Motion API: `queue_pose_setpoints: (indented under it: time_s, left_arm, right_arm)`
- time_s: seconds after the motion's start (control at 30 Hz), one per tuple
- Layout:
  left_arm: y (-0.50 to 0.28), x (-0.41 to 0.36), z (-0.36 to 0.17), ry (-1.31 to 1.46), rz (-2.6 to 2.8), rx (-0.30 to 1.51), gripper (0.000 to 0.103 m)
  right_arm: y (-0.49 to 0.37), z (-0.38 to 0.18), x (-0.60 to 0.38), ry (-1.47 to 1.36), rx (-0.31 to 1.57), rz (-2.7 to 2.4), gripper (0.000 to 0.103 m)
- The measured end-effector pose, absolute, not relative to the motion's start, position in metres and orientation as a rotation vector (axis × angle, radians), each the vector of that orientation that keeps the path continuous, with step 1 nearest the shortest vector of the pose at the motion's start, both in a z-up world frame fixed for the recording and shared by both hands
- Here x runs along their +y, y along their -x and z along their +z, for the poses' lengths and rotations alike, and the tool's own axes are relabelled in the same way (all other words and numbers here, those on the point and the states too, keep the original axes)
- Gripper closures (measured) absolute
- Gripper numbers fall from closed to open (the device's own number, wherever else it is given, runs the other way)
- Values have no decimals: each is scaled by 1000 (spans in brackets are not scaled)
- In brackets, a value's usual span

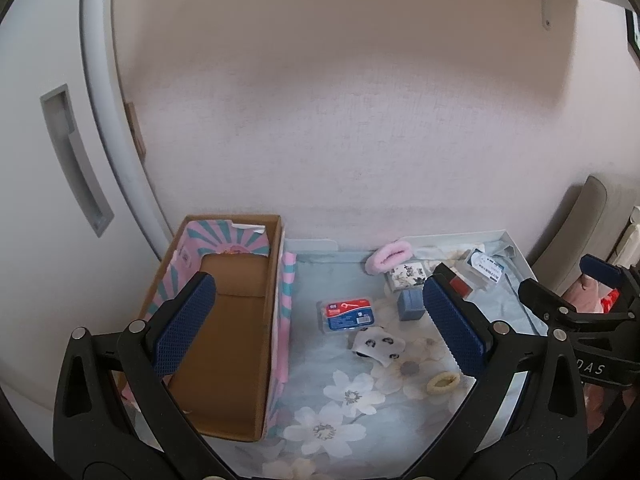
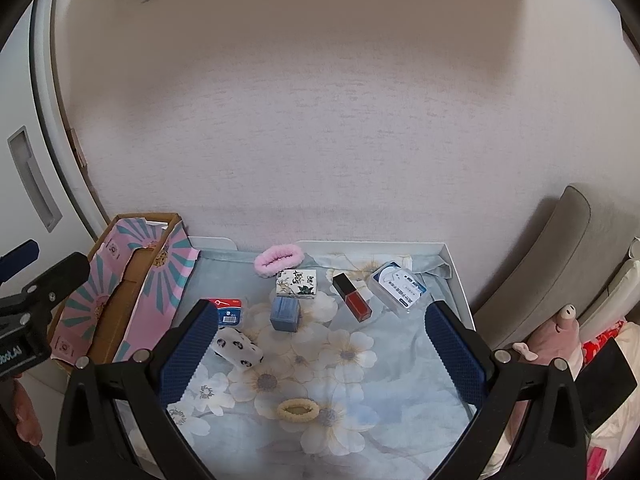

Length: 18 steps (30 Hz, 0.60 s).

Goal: Organize objects

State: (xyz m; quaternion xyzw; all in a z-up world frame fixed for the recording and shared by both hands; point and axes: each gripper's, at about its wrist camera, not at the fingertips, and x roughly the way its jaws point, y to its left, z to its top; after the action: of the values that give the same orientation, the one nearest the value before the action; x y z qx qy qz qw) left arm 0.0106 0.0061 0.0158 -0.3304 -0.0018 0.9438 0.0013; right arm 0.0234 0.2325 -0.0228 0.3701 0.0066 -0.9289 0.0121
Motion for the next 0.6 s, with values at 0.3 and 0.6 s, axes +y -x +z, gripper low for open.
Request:
queue_pose_setpoints:
  time_s: [0.3, 0.6]
  left_arm:
    - [-8, 3, 15, 1040, 2921, -44, 0]
    - [-8, -3, 13, 1059, 2918, -73, 1]
  right_arm:
    - [-22, -21, 231, -1148, 14, -2895, 0]
    - [-24, -21, 231, -1144, 17, -2898, 0]
